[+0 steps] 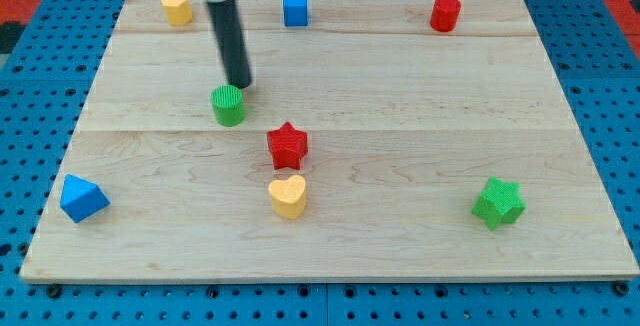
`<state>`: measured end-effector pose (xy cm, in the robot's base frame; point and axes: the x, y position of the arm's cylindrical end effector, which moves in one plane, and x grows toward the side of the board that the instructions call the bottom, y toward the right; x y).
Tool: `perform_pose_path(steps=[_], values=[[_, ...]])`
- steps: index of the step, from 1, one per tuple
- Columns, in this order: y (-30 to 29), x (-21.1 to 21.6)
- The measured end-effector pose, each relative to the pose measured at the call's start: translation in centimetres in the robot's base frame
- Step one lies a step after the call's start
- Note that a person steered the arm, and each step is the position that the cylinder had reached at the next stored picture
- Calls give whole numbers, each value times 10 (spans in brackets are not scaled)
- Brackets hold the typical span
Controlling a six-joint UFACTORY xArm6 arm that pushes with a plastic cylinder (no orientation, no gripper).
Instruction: Slide the red circle slightly left
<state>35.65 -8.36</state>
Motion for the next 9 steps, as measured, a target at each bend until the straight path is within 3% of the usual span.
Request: perform_pose_path(steps=[2, 9], values=[[73, -40], [110, -42]])
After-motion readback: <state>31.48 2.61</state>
